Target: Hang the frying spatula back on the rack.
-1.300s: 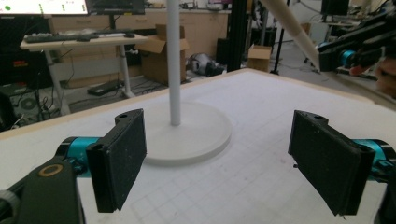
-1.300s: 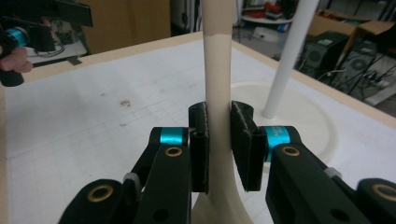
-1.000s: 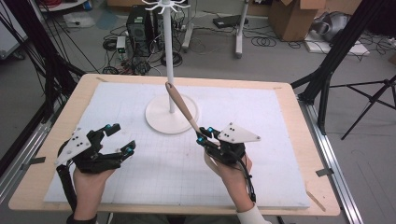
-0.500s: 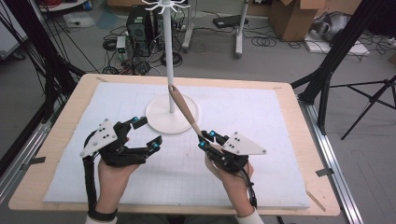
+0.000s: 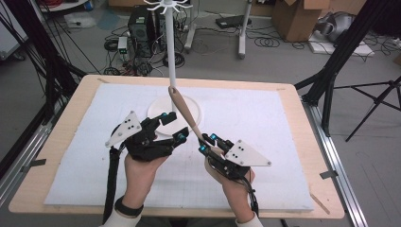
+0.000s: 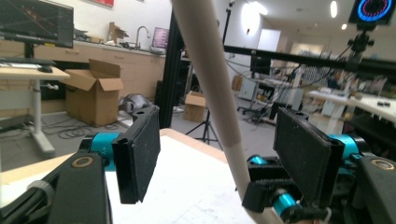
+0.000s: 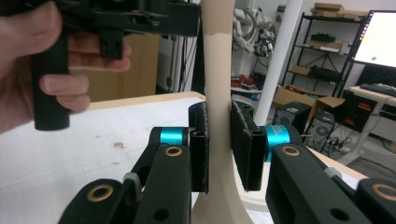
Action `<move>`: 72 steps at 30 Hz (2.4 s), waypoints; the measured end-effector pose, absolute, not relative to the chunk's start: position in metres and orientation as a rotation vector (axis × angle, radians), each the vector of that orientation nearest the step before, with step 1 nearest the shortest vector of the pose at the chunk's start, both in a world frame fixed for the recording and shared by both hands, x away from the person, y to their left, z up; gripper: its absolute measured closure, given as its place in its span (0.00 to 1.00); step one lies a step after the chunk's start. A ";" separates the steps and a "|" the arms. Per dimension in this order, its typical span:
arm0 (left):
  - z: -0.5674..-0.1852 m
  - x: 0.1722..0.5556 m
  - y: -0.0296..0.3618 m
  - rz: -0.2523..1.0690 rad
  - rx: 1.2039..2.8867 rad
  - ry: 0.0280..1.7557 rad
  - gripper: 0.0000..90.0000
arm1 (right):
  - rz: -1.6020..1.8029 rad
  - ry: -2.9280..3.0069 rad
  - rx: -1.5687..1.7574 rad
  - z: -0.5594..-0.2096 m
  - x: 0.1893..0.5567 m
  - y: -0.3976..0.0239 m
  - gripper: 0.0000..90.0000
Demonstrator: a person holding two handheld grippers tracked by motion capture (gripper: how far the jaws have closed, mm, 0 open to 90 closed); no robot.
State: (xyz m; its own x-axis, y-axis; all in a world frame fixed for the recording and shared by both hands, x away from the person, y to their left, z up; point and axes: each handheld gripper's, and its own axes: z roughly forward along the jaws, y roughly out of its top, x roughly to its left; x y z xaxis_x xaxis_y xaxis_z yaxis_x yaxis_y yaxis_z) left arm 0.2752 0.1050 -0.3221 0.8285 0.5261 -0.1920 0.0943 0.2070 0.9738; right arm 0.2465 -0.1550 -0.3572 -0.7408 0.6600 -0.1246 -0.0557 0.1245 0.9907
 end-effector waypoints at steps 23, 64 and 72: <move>-0.321 0.284 0.094 0.211 1.301 0.606 0.69 | 1.662 1.794 0.539 -0.360 0.240 -0.147 0.86; -0.284 0.330 0.115 0.206 1.527 0.383 0.85 | 1.797 2.295 0.594 -0.363 0.280 -0.227 0.36; -0.263 0.349 0.124 0.202 1.587 0.284 0.85 | 1.828 2.394 0.480 -0.372 0.279 -0.240 0.32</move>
State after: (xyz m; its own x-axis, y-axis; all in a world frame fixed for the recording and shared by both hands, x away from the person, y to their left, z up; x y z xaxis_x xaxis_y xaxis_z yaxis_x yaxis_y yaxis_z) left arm 0.3486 0.1236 -0.2634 0.9515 0.3040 -0.0467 0.0560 -0.0220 0.9982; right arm 0.2792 -0.2400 -0.3725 -0.9464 0.3013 0.1163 0.1915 0.2335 0.9533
